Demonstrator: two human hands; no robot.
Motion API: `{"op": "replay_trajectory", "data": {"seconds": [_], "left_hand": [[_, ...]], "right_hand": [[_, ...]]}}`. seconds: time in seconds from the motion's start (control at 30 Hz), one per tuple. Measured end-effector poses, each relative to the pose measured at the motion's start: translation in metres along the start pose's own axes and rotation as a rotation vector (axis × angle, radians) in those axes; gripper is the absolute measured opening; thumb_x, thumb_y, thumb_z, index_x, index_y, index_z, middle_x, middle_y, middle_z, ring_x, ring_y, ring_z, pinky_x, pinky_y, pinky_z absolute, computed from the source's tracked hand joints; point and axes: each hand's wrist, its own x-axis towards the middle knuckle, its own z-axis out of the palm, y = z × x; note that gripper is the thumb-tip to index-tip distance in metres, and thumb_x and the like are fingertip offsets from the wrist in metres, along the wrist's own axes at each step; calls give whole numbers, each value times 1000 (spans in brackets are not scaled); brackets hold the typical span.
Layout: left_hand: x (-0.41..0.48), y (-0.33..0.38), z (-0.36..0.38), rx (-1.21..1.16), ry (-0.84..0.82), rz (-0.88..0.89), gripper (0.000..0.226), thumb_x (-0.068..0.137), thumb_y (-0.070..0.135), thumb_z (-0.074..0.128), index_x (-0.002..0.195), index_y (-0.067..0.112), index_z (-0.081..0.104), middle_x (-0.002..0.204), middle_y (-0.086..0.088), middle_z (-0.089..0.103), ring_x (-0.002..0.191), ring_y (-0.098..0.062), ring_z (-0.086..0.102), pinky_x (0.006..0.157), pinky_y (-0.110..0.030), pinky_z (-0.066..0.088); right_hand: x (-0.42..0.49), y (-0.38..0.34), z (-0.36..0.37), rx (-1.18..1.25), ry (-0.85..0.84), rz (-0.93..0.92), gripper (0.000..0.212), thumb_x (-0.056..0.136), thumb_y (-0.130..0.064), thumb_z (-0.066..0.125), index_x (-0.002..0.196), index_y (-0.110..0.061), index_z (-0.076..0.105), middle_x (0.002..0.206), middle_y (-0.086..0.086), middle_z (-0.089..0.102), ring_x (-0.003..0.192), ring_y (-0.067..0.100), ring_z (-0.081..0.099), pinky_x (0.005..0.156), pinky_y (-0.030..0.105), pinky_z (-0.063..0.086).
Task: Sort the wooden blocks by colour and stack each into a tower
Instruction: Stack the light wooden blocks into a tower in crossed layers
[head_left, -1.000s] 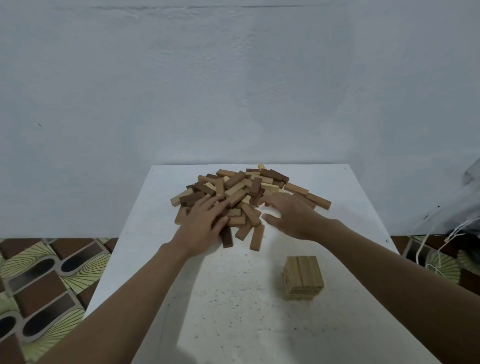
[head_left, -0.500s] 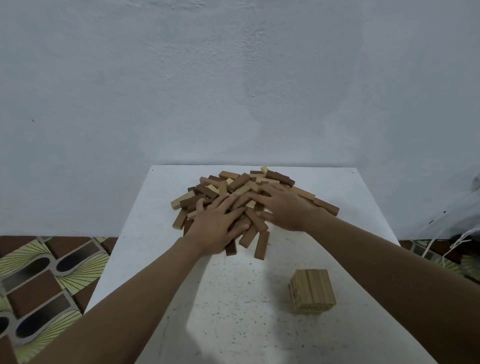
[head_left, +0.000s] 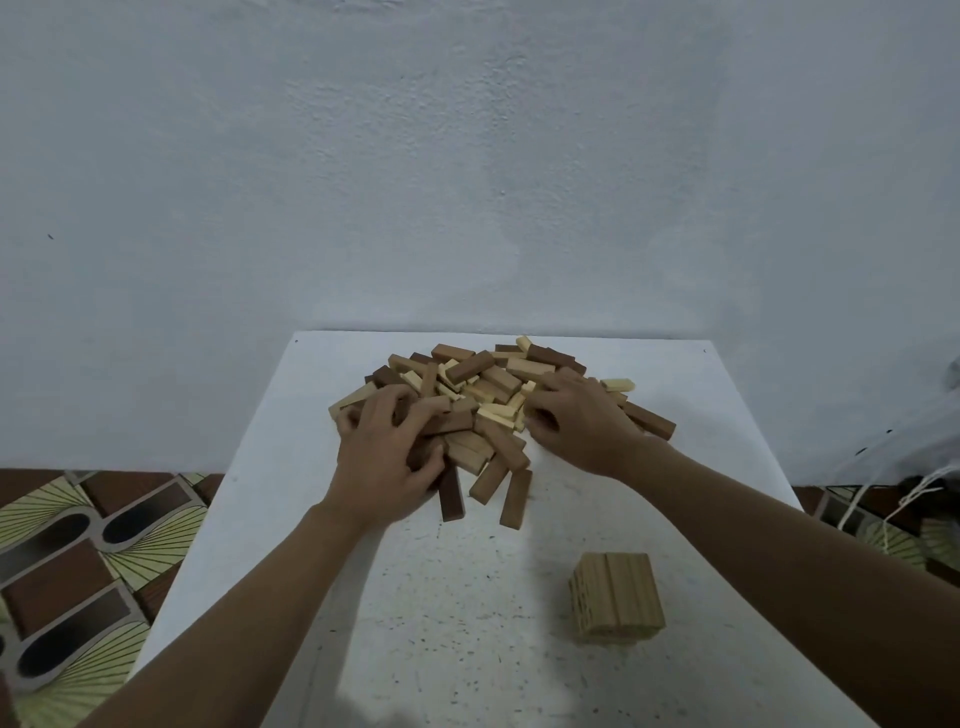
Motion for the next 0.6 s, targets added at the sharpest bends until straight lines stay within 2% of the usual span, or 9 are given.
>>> {"op": "replay_trajectory", "data": {"seconds": [0.03, 0.1, 0.17, 0.27, 0.43, 0.5, 0.6], "left_hand": [[3, 1, 1, 7, -63, 21, 46, 91, 42, 53, 136, 47, 51, 144, 6, 39, 138, -17, 38, 100, -49, 25], [10, 0, 5, 82, -192, 87, 49, 98, 47, 39, 147, 55, 39, 161, 4, 29, 151, -18, 22, 102, -54, 23], [15, -1, 11, 148, -259, 89, 49, 100, 53, 26, 148, 56, 37, 163, 5, 30, 153, -18, 18, 101, -55, 24], [18, 2, 13, 114, -217, 27, 47, 99, 56, 27, 140, 51, 48, 154, 5, 40, 148, -17, 25, 98, -51, 23], [34, 12, 14, 99, -176, 60, 37, 103, 47, 36, 130, 38, 58, 140, 8, 48, 137, -18, 38, 99, -52, 24], [46, 18, 15, 125, -201, 56, 34, 105, 46, 36, 127, 36, 61, 144, 7, 46, 139, -19, 33, 100, -52, 22], [60, 29, 17, 200, -286, 39, 33, 104, 42, 42, 130, 39, 61, 156, 1, 32, 142, -23, 25, 106, -57, 20]], "right_hand": [[7, -3, 0, 7, -26, -10, 12, 92, -25, 56, 92, -19, 67, 96, -3, 60, 90, 16, 49, 71, 34, 39], [19, -9, 4, -31, -173, -26, 31, 93, -29, 53, 121, -20, 62, 122, 0, 59, 111, 23, 53, 82, 41, 46], [27, -12, 8, -121, -309, -22, 38, 97, -33, 50, 132, -21, 56, 139, 1, 47, 124, 26, 48, 94, 45, 45], [33, -16, 11, -172, -303, -13, 31, 100, -35, 47, 119, -18, 64, 132, 2, 46, 117, 25, 50, 93, 42, 38], [36, -18, 15, -51, -234, 59, 27, 96, -32, 57, 118, -20, 66, 117, 0, 59, 108, 23, 57, 95, 43, 40], [35, -17, 17, 11, -212, 104, 24, 94, -30, 60, 115, -21, 66, 112, -1, 64, 104, 23, 59, 90, 42, 43], [35, -16, 16, 76, -184, 174, 24, 89, -26, 69, 113, -21, 66, 109, -3, 67, 102, 21, 60, 88, 42, 45]]}}
